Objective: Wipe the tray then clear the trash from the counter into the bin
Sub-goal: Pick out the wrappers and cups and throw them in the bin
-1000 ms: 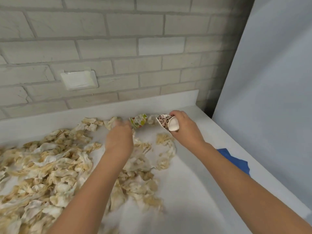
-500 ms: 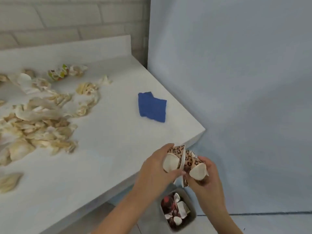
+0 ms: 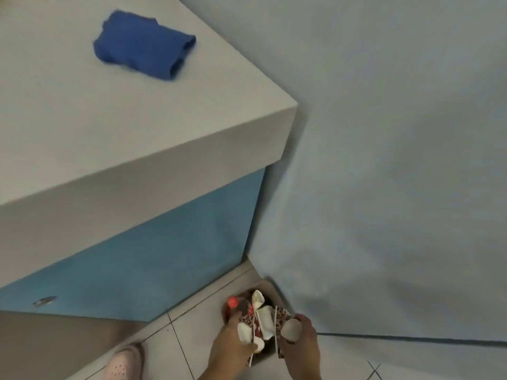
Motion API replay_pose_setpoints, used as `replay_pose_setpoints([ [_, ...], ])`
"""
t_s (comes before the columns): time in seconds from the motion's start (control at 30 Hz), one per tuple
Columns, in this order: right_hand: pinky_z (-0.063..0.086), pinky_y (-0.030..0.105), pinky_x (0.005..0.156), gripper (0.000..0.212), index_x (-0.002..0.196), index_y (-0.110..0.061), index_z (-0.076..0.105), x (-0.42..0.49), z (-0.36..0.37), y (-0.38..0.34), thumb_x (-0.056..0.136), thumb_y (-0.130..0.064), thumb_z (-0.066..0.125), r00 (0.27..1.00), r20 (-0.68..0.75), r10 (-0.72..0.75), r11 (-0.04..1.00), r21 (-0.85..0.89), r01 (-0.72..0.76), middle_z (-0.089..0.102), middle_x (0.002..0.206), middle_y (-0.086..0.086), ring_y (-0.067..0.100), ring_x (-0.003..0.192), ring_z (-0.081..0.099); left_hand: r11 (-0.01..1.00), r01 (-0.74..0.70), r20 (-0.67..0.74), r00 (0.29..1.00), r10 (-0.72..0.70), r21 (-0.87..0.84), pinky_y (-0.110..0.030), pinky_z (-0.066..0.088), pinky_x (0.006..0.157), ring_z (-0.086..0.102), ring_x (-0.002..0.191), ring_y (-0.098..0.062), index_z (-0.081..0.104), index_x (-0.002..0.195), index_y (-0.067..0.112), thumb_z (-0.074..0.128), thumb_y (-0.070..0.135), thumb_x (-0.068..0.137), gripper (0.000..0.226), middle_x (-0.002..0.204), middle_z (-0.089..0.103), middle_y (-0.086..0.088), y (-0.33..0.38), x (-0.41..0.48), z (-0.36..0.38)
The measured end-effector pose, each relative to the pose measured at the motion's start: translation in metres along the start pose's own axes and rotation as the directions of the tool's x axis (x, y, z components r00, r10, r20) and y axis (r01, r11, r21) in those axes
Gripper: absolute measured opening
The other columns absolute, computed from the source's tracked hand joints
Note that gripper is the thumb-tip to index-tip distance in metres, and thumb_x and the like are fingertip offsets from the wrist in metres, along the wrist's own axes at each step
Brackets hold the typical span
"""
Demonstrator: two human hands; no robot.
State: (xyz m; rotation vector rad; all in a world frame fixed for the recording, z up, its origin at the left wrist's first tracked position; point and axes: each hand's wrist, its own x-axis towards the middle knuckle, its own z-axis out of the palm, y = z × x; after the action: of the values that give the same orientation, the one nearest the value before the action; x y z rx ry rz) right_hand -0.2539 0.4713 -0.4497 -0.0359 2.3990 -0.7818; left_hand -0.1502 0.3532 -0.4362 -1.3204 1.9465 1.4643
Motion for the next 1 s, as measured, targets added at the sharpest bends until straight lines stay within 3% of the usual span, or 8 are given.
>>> replay_pose_setpoints([
  [0.17,0.047,0.034,0.086,0.066,0.131,-0.018,0.043,0.039,0.038,0.025,0.073,-0.018,0.073,1.0,-0.002,0.016,1.0,0.01,-0.016,0.053,0.117,0.01,0.03,0.104,0.057,0.996,0.013,-0.01,1.0,-0.012,0.091,-0.029,0.044,0.096,0.053,0.121,-0.023,0.009,0.15,0.033,0.07,0.033,0.078,0.094,0.137,0.049,-0.003,-0.016,0.059,0.039],
  [0.33,0.045,0.031,0.088,0.101,0.145,-0.026,0.015,0.055,0.058,0.033,0.066,-0.031,0.078,0.986,0.152,0.072,0.991,-0.126,-0.053,0.046,0.13,0.013,0.029,0.115,0.054,0.972,0.05,0.087,0.994,-0.072,0.231,-0.037,0.044,0.099,0.051,0.122,-0.028,-0.015,0.148,0.031,0.077,0.044,0.068,0.123,0.145,0.033,-0.011,-0.035,0.081,0.05],
  [0.5,0.042,0.034,0.1,0.1,0.149,-0.025,0.011,0.043,0.054,0.022,0.072,-0.042,0.073,0.986,0.162,0.025,0.983,-0.186,0.005,0.036,0.142,0.009,0.028,0.127,0.044,0.925,-0.03,0.043,0.999,0.015,0.379,-0.033,0.046,0.098,0.053,0.118,-0.022,0.029,0.143,0.026,0.067,0.037,0.08,0.074,0.141,0.035,-0.005,-0.03,0.057,0.025],
  [0.6,0.044,0.038,0.099,0.075,0.138,-0.041,0.035,0.02,0.037,-0.012,0.069,-0.045,0.062,0.975,0.133,-0.177,0.98,-0.065,0.187,0.049,0.134,-0.01,0.01,0.12,0.05,0.926,-0.14,-0.062,0.983,0.173,0.351,-0.029,0.046,0.095,0.055,0.111,-0.016,0.046,0.133,0.031,0.058,0.033,0.087,0.048,0.133,0.041,0.003,-0.011,0.025,-0.008],
  [0.7,0.049,0.015,0.077,0.035,0.102,-0.05,0.057,-0.03,0.006,-0.076,0.074,-0.036,0.072,0.932,-0.036,-0.36,0.922,0.141,0.361,0.065,0.1,-0.015,-0.006,0.081,0.06,0.91,-0.302,-0.27,0.885,0.379,0.285,-0.024,0.048,0.085,0.058,0.097,-0.01,0.057,0.118,0.035,0.057,0.031,0.087,0.031,0.117,0.05,0.01,0.013,-0.022,-0.053],
  [0.83,0.039,0.007,0.048,0.035,0.083,-0.034,0.066,-0.1,-0.038,-0.168,0.073,-0.002,0.077,0.809,-0.23,-0.541,0.721,0.368,0.587,0.059,0.062,-0.01,0.002,0.042,0.049,0.854,-0.461,-0.559,0.653,0.511,0.241,-0.018,0.05,0.048,0.06,0.056,-0.004,0.057,0.095,0.033,0.055,0.038,0.071,0.025,0.085,0.059,0.014,0.041,-0.092,-0.119],
  [0.9,0.037,0.009,0.046,0.032,0.086,-0.035,0.067,-0.136,-0.056,-0.223,0.072,-0.009,0.078,0.72,-0.275,-0.637,0.604,0.402,0.688,0.057,0.058,-0.009,0.003,0.04,0.043,0.86,-0.461,-0.597,0.633,0.492,0.22,-0.015,0.046,0.04,0.056,0.047,-0.001,0.052,0.094,0.031,0.049,0.045,0.066,0.031,0.077,0.058,0.018,0.06,-0.133,-0.159],
  [1.0,0.037,0.01,0.048,0.038,0.086,-0.043,0.066,-0.186,-0.071,-0.305,0.071,-0.01,0.076,0.622,-0.245,-0.743,0.452,0.501,0.738,0.057,0.06,-0.007,0.003,0.043,0.041,0.854,-0.489,-0.652,0.592,0.475,0.178,-0.004,0.042,0.049,0.054,0.054,0.006,0.049,0.098,0.041,0.043,0.054,0.061,0.039,0.086,0.056,0.024,0.09,-0.2,-0.232],
])
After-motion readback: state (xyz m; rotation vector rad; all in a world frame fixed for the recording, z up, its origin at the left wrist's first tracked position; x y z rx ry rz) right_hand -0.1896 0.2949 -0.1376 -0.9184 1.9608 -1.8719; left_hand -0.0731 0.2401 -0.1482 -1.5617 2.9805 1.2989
